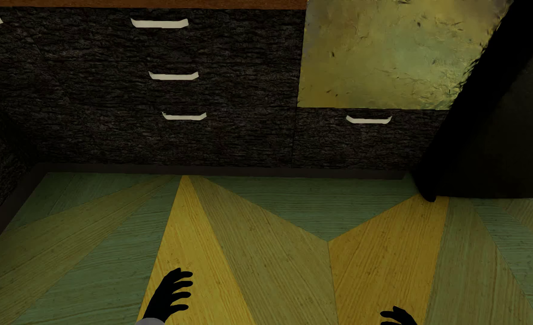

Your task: Turn back

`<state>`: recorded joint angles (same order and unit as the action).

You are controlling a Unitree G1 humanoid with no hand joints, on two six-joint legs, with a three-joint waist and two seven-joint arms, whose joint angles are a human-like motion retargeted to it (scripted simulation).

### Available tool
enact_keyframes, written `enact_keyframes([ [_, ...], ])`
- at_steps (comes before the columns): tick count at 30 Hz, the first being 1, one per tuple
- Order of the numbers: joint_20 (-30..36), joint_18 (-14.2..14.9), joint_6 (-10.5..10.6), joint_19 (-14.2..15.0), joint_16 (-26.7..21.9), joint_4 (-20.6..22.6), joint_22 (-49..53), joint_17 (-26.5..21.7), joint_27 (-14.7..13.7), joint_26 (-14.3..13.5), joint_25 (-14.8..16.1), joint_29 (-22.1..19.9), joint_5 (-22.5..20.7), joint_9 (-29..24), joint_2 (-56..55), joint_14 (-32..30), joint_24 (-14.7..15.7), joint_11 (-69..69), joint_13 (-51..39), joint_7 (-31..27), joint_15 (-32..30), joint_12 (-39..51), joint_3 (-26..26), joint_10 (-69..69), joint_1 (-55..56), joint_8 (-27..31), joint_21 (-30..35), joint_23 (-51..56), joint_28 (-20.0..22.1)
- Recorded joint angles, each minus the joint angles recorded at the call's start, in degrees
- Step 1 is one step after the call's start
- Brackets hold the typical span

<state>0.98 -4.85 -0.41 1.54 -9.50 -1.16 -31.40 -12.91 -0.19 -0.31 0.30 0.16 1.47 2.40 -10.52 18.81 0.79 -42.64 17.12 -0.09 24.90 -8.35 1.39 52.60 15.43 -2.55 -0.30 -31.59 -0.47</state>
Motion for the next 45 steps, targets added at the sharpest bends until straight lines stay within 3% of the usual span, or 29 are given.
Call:
enact_keyframes([
  [2, 3.3, -10.2, 2.0, 6.0, 0.4, -2.9, -1.7, -0.1, 2.3, 0.6, 0.2, 1.3, 0.7, -1.5, -5.9, 7.3, 2.5, -13.1, -0.7, 2.8, -2.4, 0.1, 2.9, -2.5, 4.8, -6.4, 1.3, 0.7, -0.5],
  [3, 4.2, -8.8, 2.1, 8.3, -0.4, -2.2, -3.3, 1.6, 5.6, 0.8, 0.1, 2.0, 1.7, -2.5, -12.6, 9.6, 3.1, -23.8, -3.4, 1.9, -11.9, -3.1, 2.7, -4.9, 5.5, -6.6, 2.8, 1.1, -0.3],
  [4, 4.7, 2.1, 1.2, 11.1, -1.0, -1.5, -5.1, 3.6, 7.0, 1.8, 0.2, 2.5, 1.8, -3.1, -17.3, 8.9, 3.7, -29.2, -5.0, -0.7, -17.4, -5.3, 2.7, -6.3, 5.1, -4.4, 3.2, -1.1, 0.6],
  [5, 3.8, 9.2, 0.3, 13.5, 0.8, -0.3, -5.9, 3.1, 6.5, 3.8, 0.5, 3.1, 1.8, -3.3, -18.9, 8.2, 4.9, -25.2, -4.0, -2.5, -7.5, -5.9, 3.3, -7.8, 5.1, 0.5, 3.0, -2.8, 2.3],
  [6, 4.1, 9.4, 0.2, 13.3, 2.5, 1.0, -3.6, 1.8, 5.4, 6.0, 0.9, 3.2, 3.0, -3.7, -16.8, 8.2, 6.3, -15.1, -3.3, -4.0, 3.9, -6.5, 5.3, -4.9, 7.3, 3.5, 1.7, -3.9, 4.0],
  [7, 4.3, 7.5, 1.7, 10.6, 3.2, 1.1, -3.3, 0.1, 4.2, 7.1, 1.3, 2.5, 3.3, -4.9, -15.1, 7.0, 7.6, -12.5, -3.3, -4.8, 7.4, -5.5, 7.9, -0.4, 9.7, 2.4, 1.7, -5.1, 4.7],
  [8, 3.8, 1.6, 3.2, 4.0, 2.9, 0.6, -3.6, -0.1, 3.2, 7.3, 1.7, 0.9, 3.1, -5.5, -14.3, 5.2, 8.1, -11.5, -4.3, -3.1, 7.3, -5.6, 9.5, 4.0, 12.2, 1.0, 2.4, -6.0, 3.9],
  [9, 4.1, 1.0, 5.1, -4.5, 1.3, 0.1, -3.5, 0.8, 3.3, 7.3, 1.5, -1.3, 3.0, -5.7, -13.7, 6.3, 7.7, -11.0, -6.3, -0.8, 7.1, -5.7, 9.9, 7.3, 14.2, -1.1, 2.9, -6.3, 2.3],
  [10, 2.1, 1.4, 7.2, -5.3, 1.5, -0.5, -3.4, 2.0, 3.8, 6.9, 0.8, -3.4, 3.4, -6.3, -13.7, 8.9, 6.7, -13.0, -7.9, 1.6, 5.5, -6.2, 9.8, 8.0, 14.9, -3.0, 3.8, -4.4, 0.8],
  [11, 2.6, -3.6, 9.2, 0.2, 1.0, -1.6, -4.2, 2.9, 4.2, 6.3, -0.1, -5.1, 4.2, -6.4, -15.5, 12.3, 5.1, -18.1, -8.2, 3.8, 1.9, -6.8, 9.5, 4.4, 15.3, -5.0, 5.5, -0.3, -0.2],
  [12, 3.9, 4.9, 8.9, 5.9, 0.0, -1.3, -7.5, 4.2, 3.4, 5.4, -1.0, -6.0, 4.2, -5.9, -20.3, 6.5, 3.0, -26.2, -9.5, 2.7, -4.8, -7.9, 9.0, 0.0, 14.1, -3.0, 6.3, -1.2, -0.2],
  [13, 4.4, 6.3, 6.8, 10.9, -0.6, 0.4, -8.6, 5.5, 2.5, 5.3, -1.7, -6.5, 3.5, -5.3, -23.1, 5.2, 1.8, -29.0, -10.4, 1.6, -8.0, -8.6, 7.6, -1.5, 14.0, 0.6, 6.7, -3.0, 0.4],
  [14, 4.5, 6.6, 5.1, 13.5, 1.7, 1.5, -6.7, 5.1, 1.8, 5.7, -2.0, -6.3, 3.1, -4.5, -21.7, 4.2, 1.6, -21.8, -8.6, 0.4, -2.1, -9.1, 7.9, -3.2, 13.7, 3.4, 5.7, -1.9, 1.4],
  [16, 3.2, 7.5, 2.3, 7.9, 1.7, 2.8, -5.4, 1.2, 0.8, 5.3, -2.0, -4.6, 3.4, -4.1, -15.5, 3.0, 1.5, -10.8, -5.1, -2.0, 5.1, -7.9, 11.9, -5.8, 12.1, 3.5, 3.2, -3.3, 1.8],
  [17, 1.9, 1.7, 1.8, -0.6, 1.1, 2.3, -5.6, 0.3, 2.7, 5.2, -1.2, -4.1, 3.5, -4.6, -13.3, 3.2, 2.2, -8.6, -5.3, -1.8, 4.4, -5.7, 12.5, -5.1, 12.0, 1.1, 3.6, -2.9, 1.3],
  [18, 2.5, -4.3, 2.2, -3.3, 1.6, 0.7, -5.1, 0.1, 4.1, 4.8, -0.5, -3.9, 3.5, -4.1, -12.6, 6.2, 2.6, -8.3, -6.8, -0.3, 4.7, -5.7, 12.4, 0.0, 13.3, -0.9, 4.3, -3.7, 0.9],
  [20, 2.0, -4.1, 2.5, 2.1, 1.1, -1.6, -5.0, 2.0, 4.0, 4.4, -0.5, -3.4, 4.3, -3.9, -11.5, 13.1, 1.9, -9.4, -8.9, 0.9, 6.1, -7.1, 11.6, 0.9, 12.1, -2.6, 5.0, -3.2, -1.1],
  [21, 4.1, 7.1, 3.4, 0.1, 0.4, -2.1, -5.7, 1.8, 3.3, 4.8, -0.7, -3.0, 4.5, -4.3, -13.3, 8.5, 1.9, -14.8, -8.9, -0.5, 3.5, -6.9, 11.1, 0.0, 11.6, -3.1, 6.1, -1.7, -2.0],
  [22, 4.9, 7.8, 2.8, -1.8, -1.1, -1.1, -7.4, 3.6, 3.3, 5.1, -0.8, -2.5, 4.9, -5.1, -17.2, 6.9, 2.4, -22.6, -9.7, -1.5, -2.9, -6.7, 9.6, -0.4, 11.2, -2.0, 5.7, -0.5, -2.7],
  [23, 3.3, 7.9, 1.3, -3.1, -1.7, 0.1, -8.3, 5.4, 3.0, 5.4, -1.0, -1.7, 3.3, -4.4, -21.0, 5.7, 2.9, -25.5, -9.7, -2.9, -8.6, -7.7, 7.9, -2.0, 11.6, 1.3, 5.4, -0.6, -2.8],
  [25, 0.8, 8.0, -2.1, -4.0, -0.1, 2.7, -7.1, 2.8, 1.7, 5.9, -2.1, 0.8, 1.8, -3.5, -20.8, 3.3, 3.5, -10.4, -5.9, -5.1, -0.7, -9.6, 8.2, -6.2, 10.3, 5.9, 4.8, -0.1, -0.4],
  [28, 1.8, 8.7, -0.4, 8.0, 1.1, -0.5, -6.6, 0.6, 2.5, 8.3, -2.5, 0.1, 3.8, -3.8, -16.6, 2.6, 2.0, -3.9, -5.9, -4.2, -5.0, -6.8, 11.3, -7.2, 9.8, 2.0, 4.5, -2.1, 3.8],
  [29, 1.6, 9.1, 0.2, 7.8, 1.3, -1.1, -7.3, 1.8, 3.4, 9.7, -2.5, -1.3, 4.2, -3.9, -15.7, 1.5, 1.7, -3.2, -7.3, -4.0, -5.0, -5.2, 11.6, -8.1, 9.5, 0.9, 5.9, -0.5, 3.6],
  [31, 1.4, 8.6, 0.8, 1.2, 1.1, 0.5, -6.1, 2.8, 1.9, 10.7, -1.8, -3.1, 5.6, -2.9, -14.1, 0.8, 1.7, -1.4, -5.9, -4.9, -4.9, -5.5, 13.9, -9.8, 8.8, -0.6, 5.3, 0.0, 1.6],
  [35, 0.3, 8.4, 2.1, 4.5, 1.0, 1.1, -5.9, 3.7, 1.9, 8.5, 0.2, -1.5, 7.1, -3.8, -11.7, -1.5, 2.1, -0.7, -7.0, -4.7, -3.0, -5.8, 14.6, -10.9, 10.1, 1.6, 6.0, 0.5, -1.9],
  [40, 1.4, 8.1, 2.0, 6.7, 1.8, 3.5, -6.1, 3.6, 2.4, 5.0, -0.1, 3.9, 8.7, -4.9, -12.4, -3.9, 2.3, -5.1, -7.3, -6.7, -3.9, -8.5, 16.1, -11.6, 11.6, 3.0, 6.2, 1.9, -0.1],
  [42, 0.6, 8.2, 0.5, 6.6, 2.5, 3.9, -6.9, 3.3, 3.3, 5.7, -0.9, 4.5, 8.8, -4.3, -9.8, -5.8, 3.6, -0.4, -6.9, -6.9, -2.0, -9.1, 17.8, -13.8, 11.9, 4.1, 7.0, 0.4, 0.8],
  [44, 0.8, 2.9, 1.2, 6.9, 3.3, 2.3, -4.5, 1.0, 4.4, 8.3, -1.7, 4.9, 9.4, -3.1, -7.4, -1.6, 4.0, 4.7, -5.8, -4.4, -3.3, -9.9, 19.6, -13.6, 13.5, 1.6, 6.7, 0.0, 4.5],
  [45, 0.8, 5.0, 1.4, 6.9, 1.5, 0.8, -5.9, 1.8, 5.0, 9.5, -2.1, 4.7, 9.8, -3.3, -7.2, 0.6, 3.1, 3.7, -7.6, -2.8, -2.5, -10.3, 17.9, -11.9, 14.3, 0.4, 6.0, 0.3, 4.7],
])
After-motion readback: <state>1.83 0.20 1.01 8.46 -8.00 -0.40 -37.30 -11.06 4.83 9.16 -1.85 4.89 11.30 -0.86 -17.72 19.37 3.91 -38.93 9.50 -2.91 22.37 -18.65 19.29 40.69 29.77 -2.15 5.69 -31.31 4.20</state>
